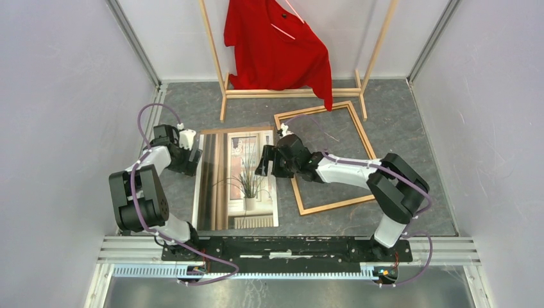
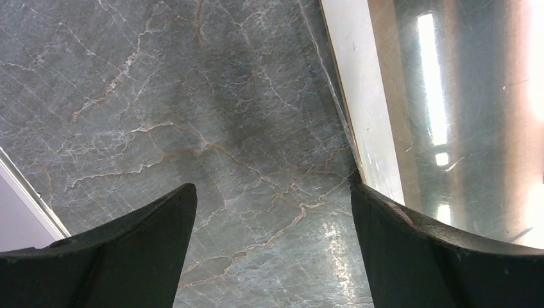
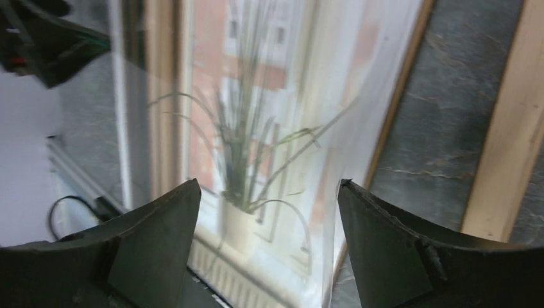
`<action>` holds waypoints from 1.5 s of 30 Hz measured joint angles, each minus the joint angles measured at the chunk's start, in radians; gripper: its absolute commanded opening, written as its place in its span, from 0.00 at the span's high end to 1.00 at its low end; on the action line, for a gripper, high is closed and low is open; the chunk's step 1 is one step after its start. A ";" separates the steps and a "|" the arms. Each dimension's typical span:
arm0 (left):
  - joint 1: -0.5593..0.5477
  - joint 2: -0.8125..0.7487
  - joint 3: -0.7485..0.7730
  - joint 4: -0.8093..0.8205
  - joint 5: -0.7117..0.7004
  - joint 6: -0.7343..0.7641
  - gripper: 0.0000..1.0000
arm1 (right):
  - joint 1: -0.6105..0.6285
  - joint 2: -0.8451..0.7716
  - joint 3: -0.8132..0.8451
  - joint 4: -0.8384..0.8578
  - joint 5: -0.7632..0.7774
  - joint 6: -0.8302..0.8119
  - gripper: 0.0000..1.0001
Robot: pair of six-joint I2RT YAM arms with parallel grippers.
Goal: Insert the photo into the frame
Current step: Pick up the photo frame item at the center of the board.
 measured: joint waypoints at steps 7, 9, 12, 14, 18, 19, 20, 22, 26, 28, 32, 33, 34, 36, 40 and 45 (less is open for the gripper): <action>-0.009 -0.005 -0.002 0.004 -0.013 0.000 0.04 | -0.005 -0.092 0.000 0.055 -0.048 0.024 0.16; -0.014 -0.007 -0.004 0.006 -0.019 0.000 0.04 | -0.005 -0.105 0.000 0.070 -0.060 0.031 0.16; -0.029 -0.009 -0.005 0.009 -0.034 -0.001 0.04 | -0.005 -0.112 0.000 0.085 -0.073 0.039 0.15; -0.042 -0.009 -0.005 0.013 -0.036 -0.001 0.04 | -0.005 -0.112 -0.007 0.105 -0.084 0.056 0.15; -0.063 -0.009 -0.005 0.017 -0.045 -0.002 0.04 | -0.008 -0.113 -0.071 0.162 -0.124 0.105 0.16; -0.066 -0.009 -0.005 0.018 -0.048 -0.003 0.04 | -0.009 -0.109 -0.083 0.160 -0.134 0.116 0.17; -0.070 -0.009 -0.005 0.018 -0.051 -0.005 0.04 | -0.010 -0.102 -0.089 0.157 -0.144 0.122 0.18; -0.075 -0.010 -0.005 0.018 -0.057 -0.010 0.04 | -0.011 -0.085 -0.093 0.144 -0.158 0.130 0.22; -0.084 -0.010 -0.005 0.019 -0.056 -0.020 0.04 | -0.014 -0.081 -0.097 0.093 -0.167 0.117 0.44; -0.087 -0.010 -0.005 0.018 -0.055 -0.023 0.04 | -0.021 -0.081 -0.097 0.062 -0.167 0.098 0.69; -0.088 -0.010 -0.005 0.018 -0.055 -0.027 0.04 | -0.044 -0.081 -0.093 0.000 -0.169 0.059 0.98; -0.088 -0.010 -0.005 0.018 -0.053 -0.027 0.04 | -0.051 -0.081 -0.088 -0.016 -0.169 0.050 1.00; -0.089 -0.010 -0.005 0.017 -0.051 -0.027 0.04 | -0.056 -0.081 -0.083 -0.028 -0.169 0.039 1.00; -0.092 -0.010 -0.005 0.016 -0.051 -0.027 0.03 | -0.072 -0.081 -0.065 -0.053 -0.169 0.018 1.00; -0.093 -0.010 -0.002 0.006 -0.052 -0.027 0.01 | -0.106 -0.084 -0.032 -0.092 -0.186 -0.035 1.00; -0.064 -0.010 0.047 -0.080 -0.055 -0.015 0.00 | -0.166 -0.090 0.068 -0.192 -0.258 -0.150 1.00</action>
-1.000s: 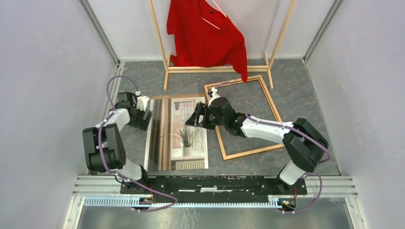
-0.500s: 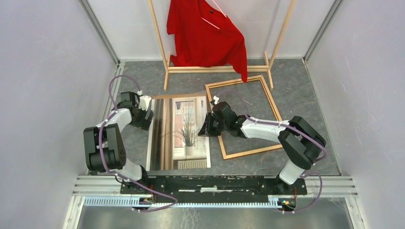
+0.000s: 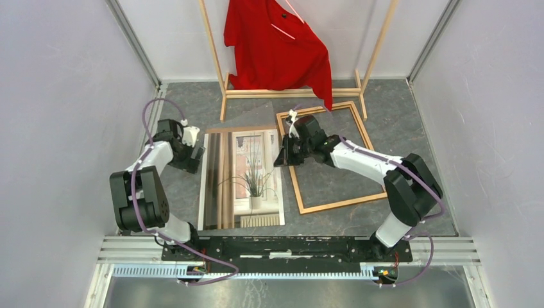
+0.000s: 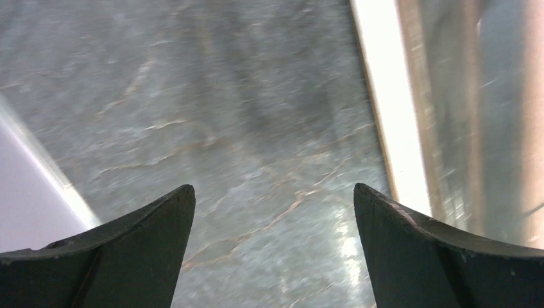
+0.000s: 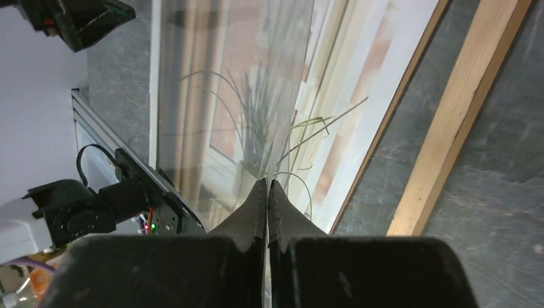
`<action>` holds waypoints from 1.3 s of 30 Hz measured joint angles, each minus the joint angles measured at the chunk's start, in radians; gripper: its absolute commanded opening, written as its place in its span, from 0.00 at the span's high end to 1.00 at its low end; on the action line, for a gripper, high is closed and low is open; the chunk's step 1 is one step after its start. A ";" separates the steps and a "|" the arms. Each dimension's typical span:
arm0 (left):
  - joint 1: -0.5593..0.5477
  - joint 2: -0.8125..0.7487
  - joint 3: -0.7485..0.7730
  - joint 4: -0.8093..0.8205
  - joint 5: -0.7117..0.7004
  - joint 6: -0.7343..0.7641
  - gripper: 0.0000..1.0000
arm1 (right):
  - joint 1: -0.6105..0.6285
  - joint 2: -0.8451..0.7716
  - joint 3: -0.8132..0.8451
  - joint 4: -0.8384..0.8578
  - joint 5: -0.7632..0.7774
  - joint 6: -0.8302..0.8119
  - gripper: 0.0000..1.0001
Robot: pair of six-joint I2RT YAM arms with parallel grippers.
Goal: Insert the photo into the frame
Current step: Pick up the photo frame item at the center of the board, then place the photo frame item in the photo frame.
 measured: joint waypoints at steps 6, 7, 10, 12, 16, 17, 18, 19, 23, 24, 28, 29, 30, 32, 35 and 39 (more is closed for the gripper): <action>0.080 0.000 0.182 -0.093 -0.019 0.045 0.00 | -0.104 -0.108 0.049 -0.111 -0.076 -0.141 1.00; 0.090 -0.002 0.212 -0.101 -0.028 0.052 0.00 | -0.131 -0.132 0.049 -0.139 -0.084 -0.166 1.00; 0.095 -0.010 0.283 -0.137 -0.029 0.068 0.00 | -0.224 -0.192 0.046 -0.214 -0.095 -0.235 1.00; 0.087 -0.010 0.320 -0.167 -0.018 0.068 0.00 | -0.292 -0.225 0.031 -0.251 -0.095 -0.278 0.99; 0.011 -0.011 0.359 -0.207 -0.006 0.063 0.00 | -0.425 -0.269 -0.004 -0.347 -0.050 -0.373 0.95; -0.029 -0.011 0.358 -0.215 -0.005 0.057 0.00 | -0.448 -0.276 -0.013 -0.369 -0.023 -0.396 0.94; -0.071 -0.011 0.356 -0.219 -0.005 0.048 0.00 | -0.469 -0.283 -0.026 -0.388 0.006 -0.418 0.92; -0.108 -0.011 0.352 -0.223 0.000 0.041 0.00 | -0.483 -0.289 -0.039 -0.399 0.027 -0.432 0.89; -0.276 -0.008 0.348 -0.236 0.014 -0.010 0.00 | -0.539 -0.339 -0.164 -0.396 0.088 -0.463 0.65; -0.323 -0.003 0.346 -0.234 0.014 -0.022 0.00 | -0.547 -0.345 -0.198 -0.390 0.095 -0.464 0.59; -0.508 0.045 0.332 -0.210 -0.026 -0.072 0.00 | -0.572 -0.341 -0.328 -0.362 0.101 -0.458 0.30; -0.552 0.065 0.330 -0.206 -0.039 -0.082 0.00 | -0.578 -0.340 -0.353 -0.357 0.100 -0.457 0.26; -0.592 0.087 0.328 -0.197 -0.054 -0.088 0.00 | -0.584 -0.340 -0.368 -0.354 0.101 -0.454 0.21; -0.658 0.131 0.326 -0.184 -0.082 -0.100 0.00 | -0.605 -0.341 -0.390 -0.347 0.109 -0.455 0.15; -0.715 0.197 0.326 -0.171 -0.118 -0.108 0.00 | -0.636 -0.359 -0.399 -0.329 0.124 -0.453 0.11; -0.730 0.236 0.326 -0.162 -0.153 -0.112 0.00 | -0.709 -0.414 -0.430 -0.269 0.077 -0.451 0.10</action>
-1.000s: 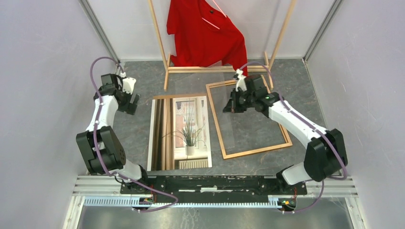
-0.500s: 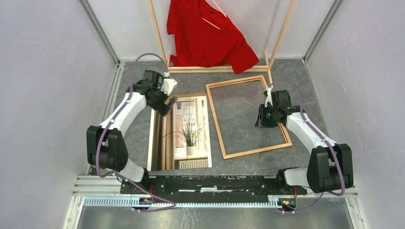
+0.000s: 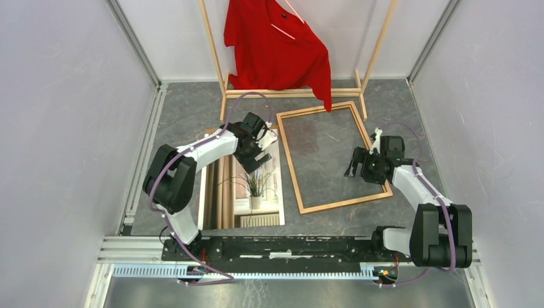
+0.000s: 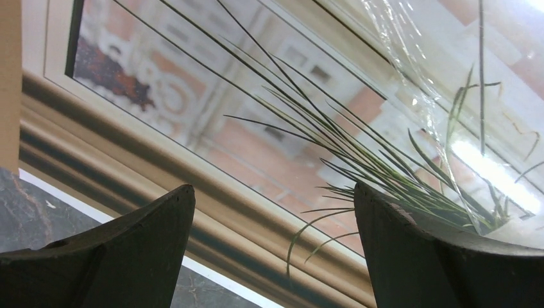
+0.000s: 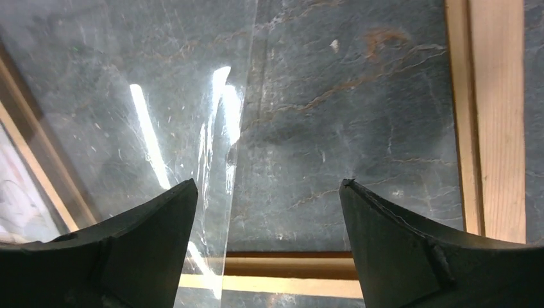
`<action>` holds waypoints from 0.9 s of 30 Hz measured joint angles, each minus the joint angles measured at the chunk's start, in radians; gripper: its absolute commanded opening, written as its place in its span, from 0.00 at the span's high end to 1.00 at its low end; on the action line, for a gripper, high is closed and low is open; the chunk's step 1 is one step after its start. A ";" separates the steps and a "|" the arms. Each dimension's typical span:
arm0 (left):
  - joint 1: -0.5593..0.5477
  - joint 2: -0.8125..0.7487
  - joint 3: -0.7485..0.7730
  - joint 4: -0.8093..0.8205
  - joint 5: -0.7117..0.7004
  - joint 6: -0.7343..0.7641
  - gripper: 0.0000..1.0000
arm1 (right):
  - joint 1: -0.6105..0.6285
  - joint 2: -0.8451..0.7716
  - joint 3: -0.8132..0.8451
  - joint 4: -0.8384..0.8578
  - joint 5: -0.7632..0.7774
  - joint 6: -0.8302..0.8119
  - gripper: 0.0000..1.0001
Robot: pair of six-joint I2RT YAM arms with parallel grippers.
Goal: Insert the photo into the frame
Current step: Place the photo frame item in the photo frame, then pick up the photo frame item from the photo frame.
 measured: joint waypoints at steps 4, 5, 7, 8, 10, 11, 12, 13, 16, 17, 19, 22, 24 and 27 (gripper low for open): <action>0.000 0.001 0.000 0.007 -0.019 0.000 0.00 | -0.074 0.005 -0.065 0.085 -0.092 0.021 0.10; 0.000 0.001 0.000 0.008 -0.026 0.000 0.00 | -0.080 0.009 -0.075 0.103 -0.117 0.031 0.10; 0.000 0.000 0.000 0.012 -0.037 0.000 0.00 | -0.085 0.014 -0.099 0.181 -0.174 0.057 0.10; 0.000 0.000 0.000 0.014 -0.044 0.000 0.00 | -0.087 0.017 -0.114 0.225 -0.198 0.072 0.10; 0.002 -0.001 -0.002 0.019 -0.062 0.001 0.00 | -0.088 0.027 -0.143 0.308 -0.250 0.107 0.09; 0.005 -0.001 -0.002 0.020 -0.064 0.001 0.00 | -0.088 0.038 -0.155 0.353 -0.276 0.125 0.09; 0.009 -0.001 -0.002 0.020 -0.067 0.002 0.00 | -0.089 0.051 -0.163 0.390 -0.297 0.140 0.09; 0.013 -0.001 -0.002 0.020 -0.071 0.002 0.00 | -0.090 0.067 -0.169 0.431 -0.319 0.158 0.09; 0.030 -0.001 -0.002 0.020 -0.088 0.002 0.00 | -0.090 0.119 -0.189 0.560 -0.375 0.215 0.10; 0.034 -0.001 -0.002 0.020 -0.090 0.002 0.00 | -0.090 0.135 -0.197 0.602 -0.391 0.233 0.09; 0.040 -0.001 -0.002 0.020 -0.092 0.002 0.00 | -0.090 0.163 -0.212 0.678 -0.415 0.267 0.10; 0.040 -0.001 -0.002 0.020 -0.092 0.002 0.00 | -0.091 0.207 -0.230 0.785 -0.442 0.314 0.10; 0.040 0.000 -0.002 0.020 -0.092 0.002 0.00 | -0.092 0.243 -0.243 0.867 -0.461 0.349 0.10; 0.040 0.002 -0.002 0.020 -0.092 0.002 0.00 | -0.093 0.290 -0.262 0.974 -0.488 0.393 0.11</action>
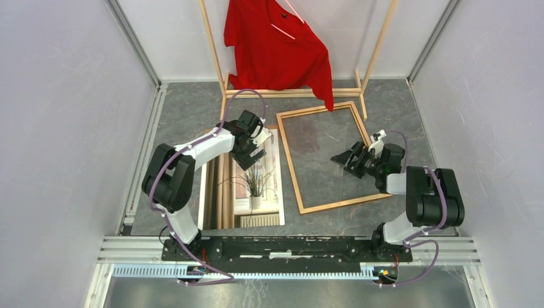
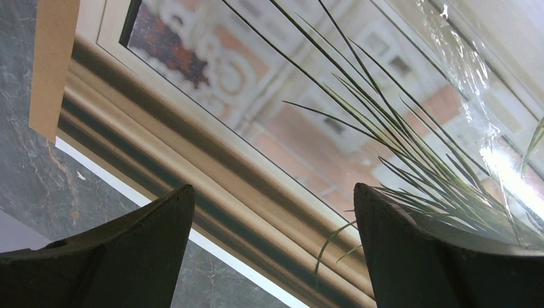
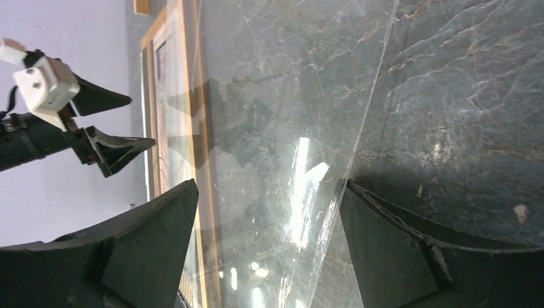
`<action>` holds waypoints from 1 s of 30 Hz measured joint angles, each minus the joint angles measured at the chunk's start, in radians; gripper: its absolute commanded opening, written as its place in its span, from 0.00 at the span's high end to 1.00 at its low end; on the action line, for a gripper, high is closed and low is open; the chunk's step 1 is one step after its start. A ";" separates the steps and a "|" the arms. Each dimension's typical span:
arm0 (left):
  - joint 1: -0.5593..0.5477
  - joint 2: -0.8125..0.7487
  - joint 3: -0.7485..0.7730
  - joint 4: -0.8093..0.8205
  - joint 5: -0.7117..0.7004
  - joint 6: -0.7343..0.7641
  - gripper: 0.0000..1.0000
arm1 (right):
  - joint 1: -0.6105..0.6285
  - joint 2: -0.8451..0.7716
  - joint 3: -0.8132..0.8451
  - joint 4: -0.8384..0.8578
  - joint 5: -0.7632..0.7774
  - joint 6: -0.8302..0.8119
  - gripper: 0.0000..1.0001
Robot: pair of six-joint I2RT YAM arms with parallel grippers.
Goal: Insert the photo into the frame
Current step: Pick up the photo frame item from the photo frame.
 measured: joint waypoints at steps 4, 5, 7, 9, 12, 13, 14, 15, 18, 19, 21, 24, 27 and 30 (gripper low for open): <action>0.000 0.014 -0.003 0.007 0.000 0.000 0.00 | -0.005 0.047 -0.029 0.129 -0.034 0.049 0.12; 0.000 0.019 -0.005 0.008 0.000 0.000 0.00 | -0.005 0.055 -0.039 0.159 -0.038 0.060 0.12; 0.000 0.032 -0.006 0.008 0.000 0.000 0.00 | -0.006 0.065 -0.058 0.211 -0.041 0.078 0.12; 0.000 0.050 -0.006 0.013 0.000 0.000 0.00 | -0.007 0.076 -0.075 0.255 -0.052 0.096 0.13; 0.000 0.054 -0.005 0.015 0.000 0.000 0.01 | -0.007 0.092 -0.094 0.303 -0.074 0.120 0.14; 0.000 0.055 -0.005 0.015 0.000 0.000 0.01 | -0.007 0.096 -0.098 0.309 -0.082 0.126 0.14; 0.000 0.055 -0.004 0.014 0.000 0.000 0.01 | -0.006 0.098 -0.102 0.314 -0.090 0.128 0.14; 0.000 0.056 -0.003 0.014 0.000 0.000 0.01 | -0.006 0.098 -0.106 0.319 -0.095 0.130 0.14; 0.000 0.060 0.000 0.014 0.000 0.000 0.02 | 0.003 0.093 -0.127 0.338 -0.104 0.138 0.14; -0.001 0.062 0.003 0.013 0.000 -0.001 0.02 | 0.009 0.092 -0.133 0.343 -0.105 0.142 0.14; -0.001 0.068 0.010 0.010 0.000 0.000 0.02 | 0.034 0.090 -0.146 0.361 -0.108 0.158 0.14; -0.003 0.071 0.014 0.008 0.001 0.000 0.02 | 0.084 0.091 -0.162 0.389 -0.111 0.190 0.14; -0.005 0.071 0.014 0.007 0.000 0.000 0.03 | 0.140 0.091 -0.169 0.401 -0.114 0.220 0.15; -0.005 0.072 0.014 0.007 0.002 0.000 0.03 | 0.177 0.103 -0.189 0.445 -0.118 0.272 0.16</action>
